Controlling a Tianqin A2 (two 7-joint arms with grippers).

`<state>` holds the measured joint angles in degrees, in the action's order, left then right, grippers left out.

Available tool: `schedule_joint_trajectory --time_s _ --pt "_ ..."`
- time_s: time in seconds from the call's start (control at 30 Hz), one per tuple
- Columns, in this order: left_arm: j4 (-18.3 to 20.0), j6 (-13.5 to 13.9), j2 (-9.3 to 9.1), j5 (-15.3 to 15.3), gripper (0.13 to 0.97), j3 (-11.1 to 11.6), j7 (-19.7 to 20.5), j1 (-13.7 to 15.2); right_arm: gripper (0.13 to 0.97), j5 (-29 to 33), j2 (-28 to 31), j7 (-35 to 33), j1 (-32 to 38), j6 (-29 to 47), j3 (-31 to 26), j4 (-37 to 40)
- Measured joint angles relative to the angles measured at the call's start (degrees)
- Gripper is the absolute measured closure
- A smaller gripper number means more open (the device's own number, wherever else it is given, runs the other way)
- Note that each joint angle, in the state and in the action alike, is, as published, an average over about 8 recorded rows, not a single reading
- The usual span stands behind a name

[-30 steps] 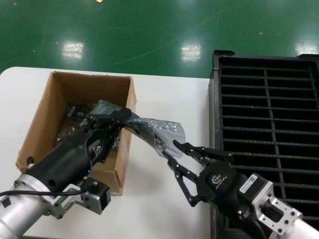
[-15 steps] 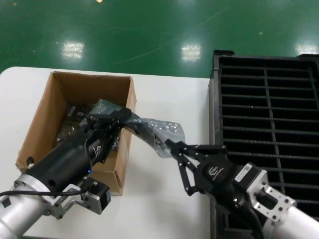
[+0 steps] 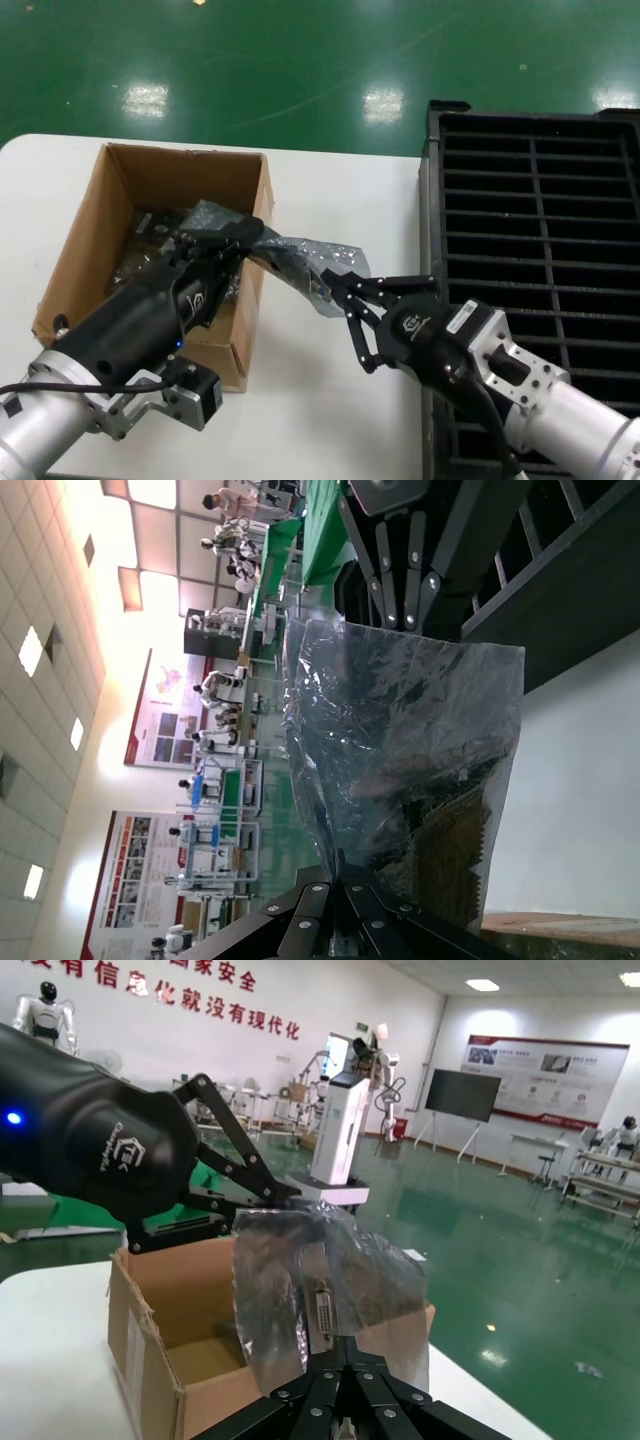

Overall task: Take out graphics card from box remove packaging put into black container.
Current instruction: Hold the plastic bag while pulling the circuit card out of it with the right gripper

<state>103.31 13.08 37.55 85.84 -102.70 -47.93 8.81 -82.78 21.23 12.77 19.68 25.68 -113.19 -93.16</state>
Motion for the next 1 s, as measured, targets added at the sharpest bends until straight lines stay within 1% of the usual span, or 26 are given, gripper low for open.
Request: schedule_joint_trajectory --time_s 0.23,0.43,0.7,1.0 --pt "0.0 0.0 0.00 0.0 0.957 0.0 0.0 0.0 0.946 1.4 -0.4 2.5 1.7 1.8 -0.7 1.5" --pt "0.0 0.0 0.00 0.0 0.957 0.0 0.0 0.0 0.923 1.1 -1.2 2.5 2.7 2.4 -1.1 2.8" --pt "0.0 0.0 0.00 0.0 0.957 0.0 0.0 0.0 0.820 0.8 -2.3 2.0 3.9 2.4 -1.3 4.3" --pt "0.0 0.0 0.00 0.0 0.957 0.0 0.0 0.0 0.756 1.0 -4.2 4.4 5.6 2.2 -1.2 7.2"
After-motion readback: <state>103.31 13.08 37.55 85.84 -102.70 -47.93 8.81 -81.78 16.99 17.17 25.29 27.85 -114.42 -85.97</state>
